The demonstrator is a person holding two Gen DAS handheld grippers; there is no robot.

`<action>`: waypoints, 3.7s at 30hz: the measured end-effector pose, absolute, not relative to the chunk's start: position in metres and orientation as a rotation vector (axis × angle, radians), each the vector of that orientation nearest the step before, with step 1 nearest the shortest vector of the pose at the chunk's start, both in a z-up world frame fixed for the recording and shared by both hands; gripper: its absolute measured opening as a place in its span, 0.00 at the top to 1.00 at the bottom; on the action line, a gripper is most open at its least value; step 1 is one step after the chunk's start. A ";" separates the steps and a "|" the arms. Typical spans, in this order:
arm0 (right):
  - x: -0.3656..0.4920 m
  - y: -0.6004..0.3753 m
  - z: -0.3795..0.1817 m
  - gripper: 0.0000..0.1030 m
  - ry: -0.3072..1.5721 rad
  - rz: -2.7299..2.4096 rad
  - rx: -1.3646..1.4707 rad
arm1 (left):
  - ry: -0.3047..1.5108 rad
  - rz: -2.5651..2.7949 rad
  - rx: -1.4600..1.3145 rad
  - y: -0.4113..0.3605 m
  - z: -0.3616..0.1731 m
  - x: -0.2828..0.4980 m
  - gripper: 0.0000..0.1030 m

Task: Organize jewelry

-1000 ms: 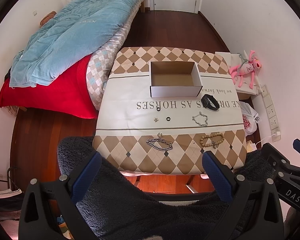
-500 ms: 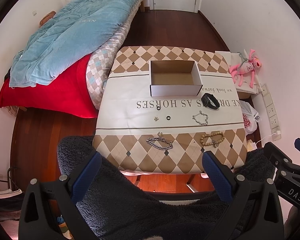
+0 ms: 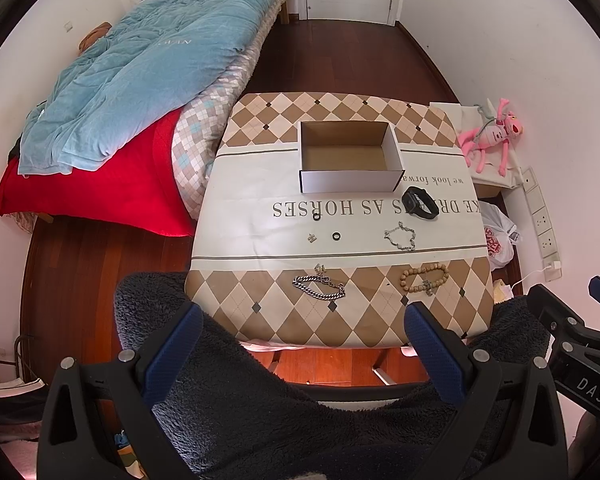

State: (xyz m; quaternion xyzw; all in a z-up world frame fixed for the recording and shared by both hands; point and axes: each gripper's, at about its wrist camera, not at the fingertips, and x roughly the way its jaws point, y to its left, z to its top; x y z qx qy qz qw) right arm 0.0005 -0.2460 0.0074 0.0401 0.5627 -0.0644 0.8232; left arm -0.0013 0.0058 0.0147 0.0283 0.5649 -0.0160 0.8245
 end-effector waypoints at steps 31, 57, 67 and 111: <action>0.002 -0.244 0.007 0.00 1.194 -0.139 0.088 | 1.193 -0.032 0.066 0.001 0.015 -0.001 0.00; 0.089 -0.295 -0.208 0.23 1.443 -0.263 0.241 | 1.302 0.108 0.171 0.021 -0.163 0.102 0.01; 0.093 -0.304 -0.251 0.36 1.481 -0.306 0.298 | 1.460 0.023 0.041 0.034 -0.225 0.101 0.28; 0.091 -0.295 -0.271 0.91 1.441 -0.279 0.291 | 1.395 -0.110 0.022 0.026 -0.212 0.077 0.98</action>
